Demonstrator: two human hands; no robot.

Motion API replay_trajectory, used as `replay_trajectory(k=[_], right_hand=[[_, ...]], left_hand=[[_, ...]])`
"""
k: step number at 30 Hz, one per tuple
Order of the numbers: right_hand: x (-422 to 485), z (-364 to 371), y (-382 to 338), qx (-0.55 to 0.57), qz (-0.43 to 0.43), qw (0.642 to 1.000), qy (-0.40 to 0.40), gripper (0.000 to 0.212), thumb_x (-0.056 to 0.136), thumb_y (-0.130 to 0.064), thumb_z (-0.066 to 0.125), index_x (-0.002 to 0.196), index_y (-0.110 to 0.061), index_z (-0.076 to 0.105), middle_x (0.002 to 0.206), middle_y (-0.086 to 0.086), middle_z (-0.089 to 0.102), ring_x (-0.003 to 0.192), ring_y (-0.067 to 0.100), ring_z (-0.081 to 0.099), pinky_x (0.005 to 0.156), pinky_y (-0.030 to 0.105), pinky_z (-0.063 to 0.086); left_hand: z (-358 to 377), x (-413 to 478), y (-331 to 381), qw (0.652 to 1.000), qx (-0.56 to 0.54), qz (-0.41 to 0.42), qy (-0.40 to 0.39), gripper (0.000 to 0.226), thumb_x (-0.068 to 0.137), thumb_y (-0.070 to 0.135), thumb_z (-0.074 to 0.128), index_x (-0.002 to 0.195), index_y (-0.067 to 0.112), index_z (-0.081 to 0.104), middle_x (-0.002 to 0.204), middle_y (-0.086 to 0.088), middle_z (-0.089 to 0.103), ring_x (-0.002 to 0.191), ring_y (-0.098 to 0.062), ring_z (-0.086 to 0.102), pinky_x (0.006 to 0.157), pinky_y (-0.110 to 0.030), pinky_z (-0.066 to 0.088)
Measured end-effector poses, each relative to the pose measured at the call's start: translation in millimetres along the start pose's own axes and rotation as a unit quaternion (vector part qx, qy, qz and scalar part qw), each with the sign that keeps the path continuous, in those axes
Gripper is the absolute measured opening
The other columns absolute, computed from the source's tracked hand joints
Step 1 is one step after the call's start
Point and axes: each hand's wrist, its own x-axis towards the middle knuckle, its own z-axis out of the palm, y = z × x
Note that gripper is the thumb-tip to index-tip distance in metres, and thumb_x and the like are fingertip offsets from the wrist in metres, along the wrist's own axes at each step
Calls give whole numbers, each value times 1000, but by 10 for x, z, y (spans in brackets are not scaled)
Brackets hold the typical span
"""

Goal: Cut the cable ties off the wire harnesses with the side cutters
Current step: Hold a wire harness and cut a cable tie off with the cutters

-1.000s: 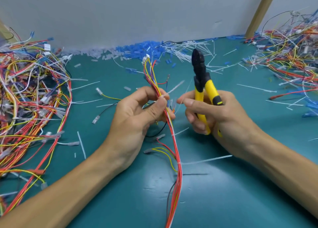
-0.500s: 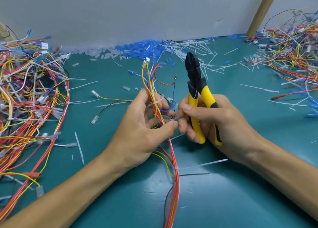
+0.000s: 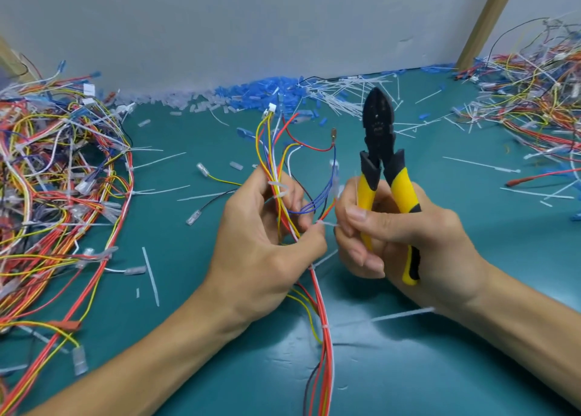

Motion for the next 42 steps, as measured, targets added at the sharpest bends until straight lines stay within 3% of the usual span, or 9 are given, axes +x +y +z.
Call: replay_trajectory(k=[9,14,20,23,26,31,34,37,42], right_hand=[[-26,-64,-128,-11,-63,997,51,17,80,-20,64,75,-7,54,58,10,50,45,19,37,48,25,33],[-11,-324,-371,44,-133,979,147,11,88,-17,51,80,-10,49,62,5,47,47,14,36,47,22,34],[-14,-224,-164,-59,11,988,144,11,84,-17,66,78,-9,69,58,11,49,45,19,35,46,28,25],[-17,-81,-35,-136,65,985,83,18,84,-22,71,91,-7,76,56,14,40,48,20,32,46,23,27],[-1,20,39,-157,73,984,39,20,86,-23,73,95,-5,75,65,23,35,56,25,28,48,25,25],[28,-32,13,-117,68,989,60,12,88,-18,69,81,-8,68,58,6,50,48,19,39,48,27,29],[23,-76,-25,-107,52,991,66,14,89,-17,65,81,-6,64,55,9,52,44,21,40,50,32,26],[18,-95,-18,-164,31,983,75,20,92,-20,65,76,-9,62,58,11,52,47,21,40,47,27,32],[-8,-79,17,-296,-37,953,45,20,100,-16,60,82,-7,62,63,1,46,58,15,39,55,25,35]], left_hand=[[-39,24,18,999,21,-16,34,38,72,6,78,84,17,44,80,7,49,57,-17,42,51,-26,41],[-190,117,52,991,107,25,81,33,73,10,79,84,21,49,77,8,54,65,-13,49,63,-22,45],[-251,168,69,996,-44,-46,64,29,78,11,79,95,9,55,82,2,54,58,-14,49,50,-18,41],[-267,161,49,995,-80,-45,27,33,74,5,77,102,7,62,94,2,64,74,-13,62,67,-22,52],[-253,170,37,998,-50,-23,24,40,66,0,86,102,3,67,100,-4,73,84,-18,70,79,-25,56],[-235,176,24,995,-4,-22,93,42,66,10,90,97,2,63,91,-13,68,70,-21,68,73,-28,57],[-247,122,16,970,209,23,118,31,73,28,92,85,18,65,88,-5,59,67,-15,55,68,-27,49],[-197,30,40,943,321,83,35,25,88,35,76,69,21,68,65,2,49,63,-13,46,63,-27,35],[-68,-70,48,983,143,-87,-78,35,96,39,70,73,12,70,50,-6,60,37,-20,44,42,-19,31]])
